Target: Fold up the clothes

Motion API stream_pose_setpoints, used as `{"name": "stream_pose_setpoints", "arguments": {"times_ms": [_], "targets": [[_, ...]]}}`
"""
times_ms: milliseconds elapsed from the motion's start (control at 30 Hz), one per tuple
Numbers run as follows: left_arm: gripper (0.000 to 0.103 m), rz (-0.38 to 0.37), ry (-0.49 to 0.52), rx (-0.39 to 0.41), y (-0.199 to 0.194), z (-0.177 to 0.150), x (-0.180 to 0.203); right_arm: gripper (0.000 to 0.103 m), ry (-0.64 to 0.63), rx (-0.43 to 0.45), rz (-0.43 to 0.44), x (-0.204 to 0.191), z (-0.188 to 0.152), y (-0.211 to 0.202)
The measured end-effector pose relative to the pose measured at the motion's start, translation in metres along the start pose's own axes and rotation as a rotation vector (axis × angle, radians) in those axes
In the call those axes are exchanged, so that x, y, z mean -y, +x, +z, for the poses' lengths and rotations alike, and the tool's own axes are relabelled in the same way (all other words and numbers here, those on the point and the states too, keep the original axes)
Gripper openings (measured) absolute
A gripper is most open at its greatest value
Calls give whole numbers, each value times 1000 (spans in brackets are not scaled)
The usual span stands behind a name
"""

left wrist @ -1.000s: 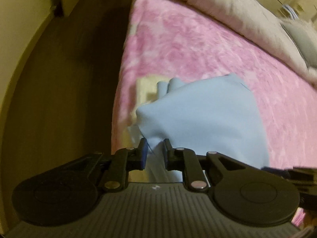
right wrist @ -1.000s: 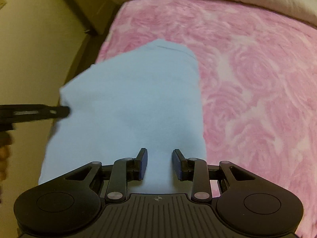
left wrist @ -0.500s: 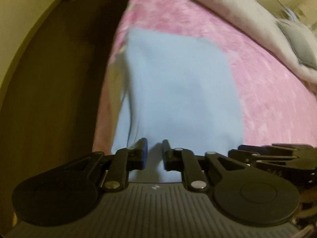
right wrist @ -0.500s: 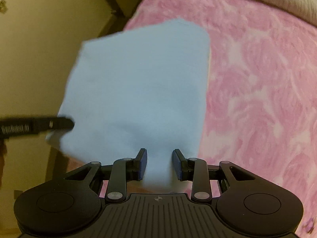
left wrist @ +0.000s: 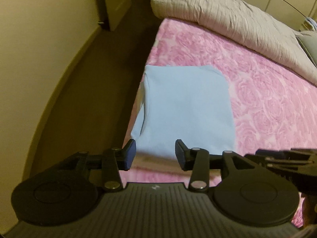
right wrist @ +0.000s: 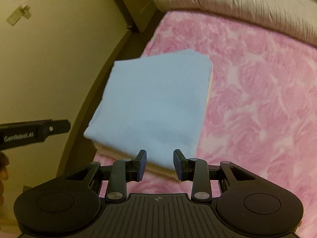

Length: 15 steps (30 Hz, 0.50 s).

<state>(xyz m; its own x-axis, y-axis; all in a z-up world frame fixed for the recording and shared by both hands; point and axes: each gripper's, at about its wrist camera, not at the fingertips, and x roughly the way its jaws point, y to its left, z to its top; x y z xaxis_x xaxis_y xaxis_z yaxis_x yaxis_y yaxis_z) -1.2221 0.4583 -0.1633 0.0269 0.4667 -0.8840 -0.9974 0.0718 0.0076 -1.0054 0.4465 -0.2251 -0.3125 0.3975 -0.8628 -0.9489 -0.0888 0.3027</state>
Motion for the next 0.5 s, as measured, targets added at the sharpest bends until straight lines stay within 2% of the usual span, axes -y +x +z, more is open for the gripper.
{"name": "stream_pose_setpoints", "arguments": {"times_ms": [167,300,400,500], "targets": [[47,72,-11,45,-48,-23,28,34,-120,60,4,-9,-7,-43],[52,101,-52,95,-82,-39,52,35,-153,105,48,-4,-16,-79],[62,120,-100,123,-100,-50,69,38,-173,114,57,4,-23,-102],[63,139,-137,144,-115,-60,86,39,-189,111,66,15,-28,-121]]}}
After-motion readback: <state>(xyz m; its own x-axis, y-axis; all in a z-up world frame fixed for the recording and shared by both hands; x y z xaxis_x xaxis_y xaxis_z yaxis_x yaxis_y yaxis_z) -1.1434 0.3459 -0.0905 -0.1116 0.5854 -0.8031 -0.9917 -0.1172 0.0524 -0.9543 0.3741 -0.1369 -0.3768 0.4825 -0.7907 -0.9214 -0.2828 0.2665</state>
